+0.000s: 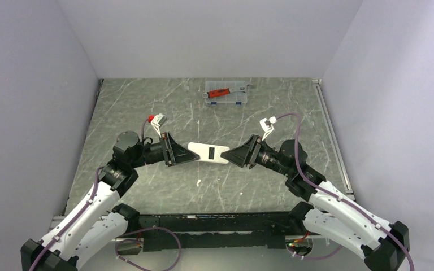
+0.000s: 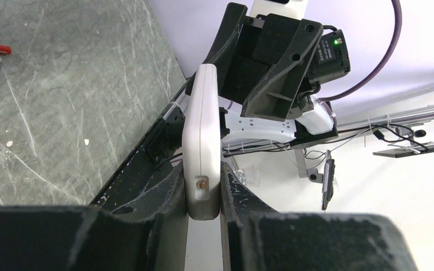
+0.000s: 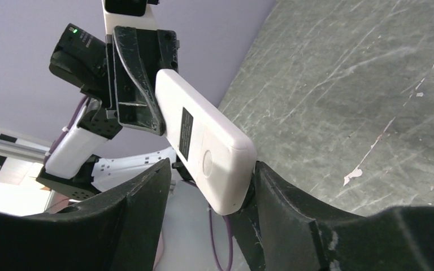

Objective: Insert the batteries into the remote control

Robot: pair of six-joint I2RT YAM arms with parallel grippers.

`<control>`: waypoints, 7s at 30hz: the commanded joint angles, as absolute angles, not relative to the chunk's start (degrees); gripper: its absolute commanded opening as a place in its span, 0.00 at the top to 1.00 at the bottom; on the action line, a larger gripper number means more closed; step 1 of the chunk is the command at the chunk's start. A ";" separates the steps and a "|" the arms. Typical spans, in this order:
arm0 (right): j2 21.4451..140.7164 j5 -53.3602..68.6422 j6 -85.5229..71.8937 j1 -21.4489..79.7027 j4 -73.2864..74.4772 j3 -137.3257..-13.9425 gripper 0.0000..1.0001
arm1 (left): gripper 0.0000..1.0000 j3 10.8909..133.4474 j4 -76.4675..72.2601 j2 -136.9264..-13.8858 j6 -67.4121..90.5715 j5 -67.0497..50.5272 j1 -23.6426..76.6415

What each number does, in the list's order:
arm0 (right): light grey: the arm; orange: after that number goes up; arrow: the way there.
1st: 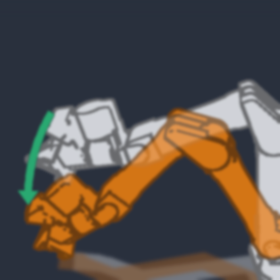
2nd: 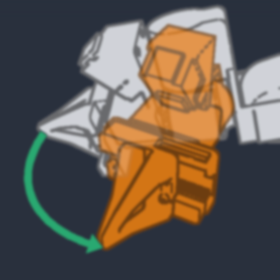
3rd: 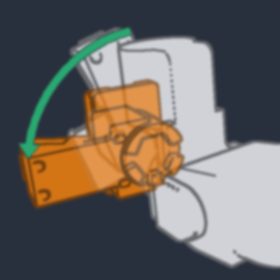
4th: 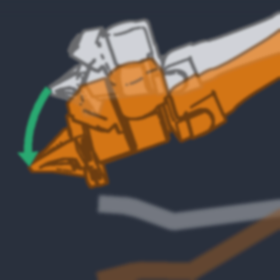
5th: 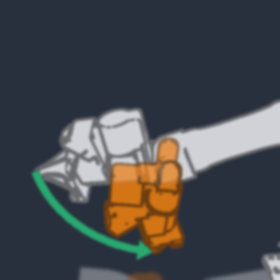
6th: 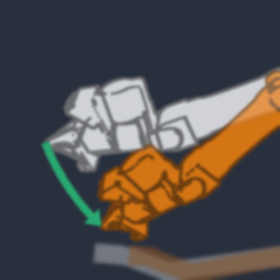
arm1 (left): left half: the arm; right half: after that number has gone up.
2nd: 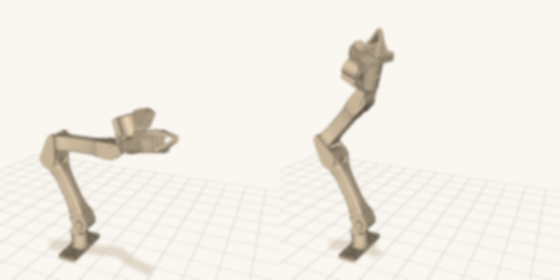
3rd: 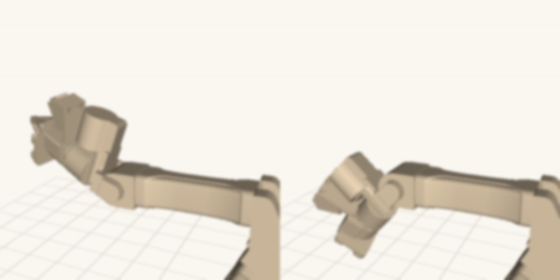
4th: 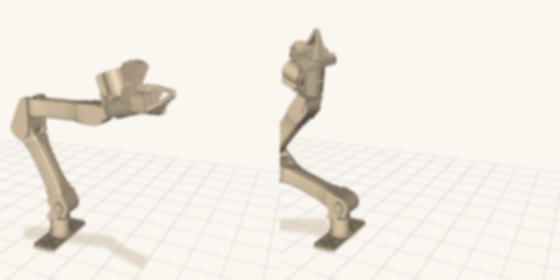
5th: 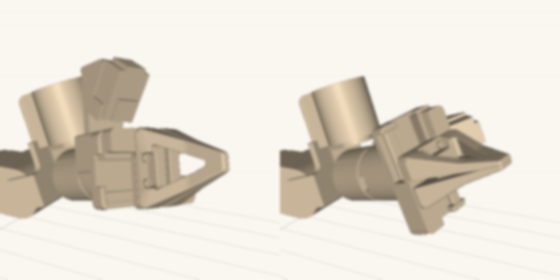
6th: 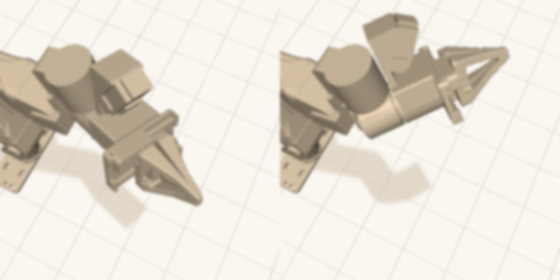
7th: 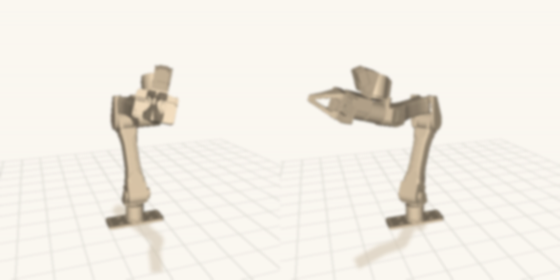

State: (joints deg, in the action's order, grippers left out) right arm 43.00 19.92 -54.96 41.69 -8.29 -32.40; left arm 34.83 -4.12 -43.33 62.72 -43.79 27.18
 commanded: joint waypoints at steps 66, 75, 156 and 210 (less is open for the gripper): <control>42.71 19.98 -54.72 41.48 -12.24 -31.87 0.77 | 1.00 37.98 0.44 -45.57 58.09 -43.74 27.07; 41.50 19.36 -54.13 41.48 -9.95 -31.94 0.65 | 1.00 38.85 0.70 -45.87 57.85 -43.24 27.07; 51.67 26.52 -46.06 23.04 -1.89 -16.79 0.99 | 1.00 40.78 12.98 -45.60 49.54 -37.83 27.07; 56.75 24.72 -40.20 14.32 1.69 -13.24 0.53 | 1.00 41.80 15.03 -46.68 47.64 -36.67 27.06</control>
State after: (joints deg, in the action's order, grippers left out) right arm 59.07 28.82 -42.50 14.59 -4.54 -10.81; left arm 40.62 16.01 -47.09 48.80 -36.16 27.20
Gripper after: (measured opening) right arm 0.446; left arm 0.256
